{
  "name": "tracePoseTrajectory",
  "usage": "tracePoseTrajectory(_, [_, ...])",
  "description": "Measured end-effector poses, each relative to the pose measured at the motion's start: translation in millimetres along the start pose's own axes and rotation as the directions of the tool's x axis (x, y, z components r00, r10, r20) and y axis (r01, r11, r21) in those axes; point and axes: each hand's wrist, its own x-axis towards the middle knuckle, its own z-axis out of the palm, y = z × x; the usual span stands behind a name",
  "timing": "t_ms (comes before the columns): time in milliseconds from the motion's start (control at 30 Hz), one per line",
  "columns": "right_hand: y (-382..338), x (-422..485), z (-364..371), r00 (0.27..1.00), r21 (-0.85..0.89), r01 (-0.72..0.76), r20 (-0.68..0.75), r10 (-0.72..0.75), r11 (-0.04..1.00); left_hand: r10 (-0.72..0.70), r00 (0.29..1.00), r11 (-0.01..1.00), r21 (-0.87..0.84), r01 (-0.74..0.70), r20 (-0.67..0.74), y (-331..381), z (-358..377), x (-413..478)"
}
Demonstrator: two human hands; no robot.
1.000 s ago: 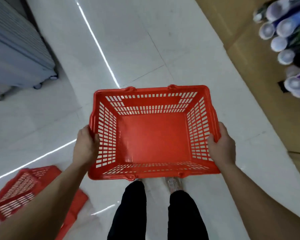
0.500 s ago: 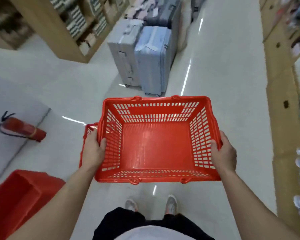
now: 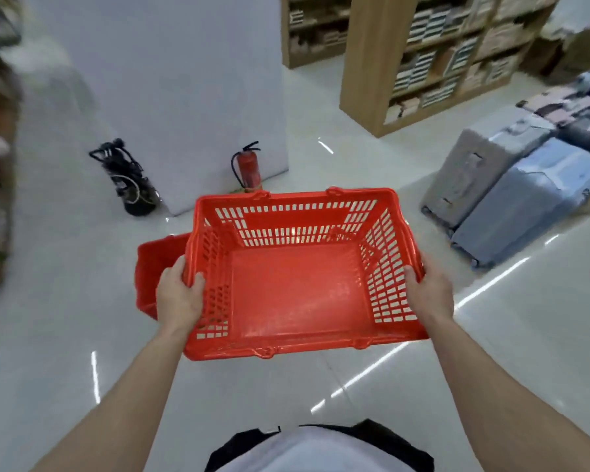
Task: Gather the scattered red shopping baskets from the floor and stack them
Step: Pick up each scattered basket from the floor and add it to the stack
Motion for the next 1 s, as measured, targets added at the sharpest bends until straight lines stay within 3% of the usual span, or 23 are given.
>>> tracePoseTrajectory(200, [-110.5, -9.7, 110.5, 0.977, 0.029, 0.157, 0.141, -0.159, 0.987, -0.153, 0.976, 0.987, 0.021, 0.158, -0.155, -98.6, -96.6, 28.1])
tracePoseTrajectory(400, [-186.8, 14.9, 203.2, 0.927, -0.035, 0.315, 0.224, -0.300, 0.948, -0.275, 0.936, 0.956, 0.044, 0.291, -0.219, -160.5, -131.2, 81.3])
tracePoseTrajectory(733, [-250.3, 113.0, 369.3, 0.872, -0.017, 0.310, 0.404, -0.277, 0.950, -0.474, 0.842, 0.843, 0.145, 0.519, -0.260, -210.7, -113.2, 191.3])
tracePoseTrajectory(1000, [-247.0, 166.1, 480.4, 0.869, -0.008, 0.276, 0.430, -0.246, 0.961, -0.625, 0.765, 0.765, 0.073, 0.640, -0.156, -262.6, -56.1, 274.6])
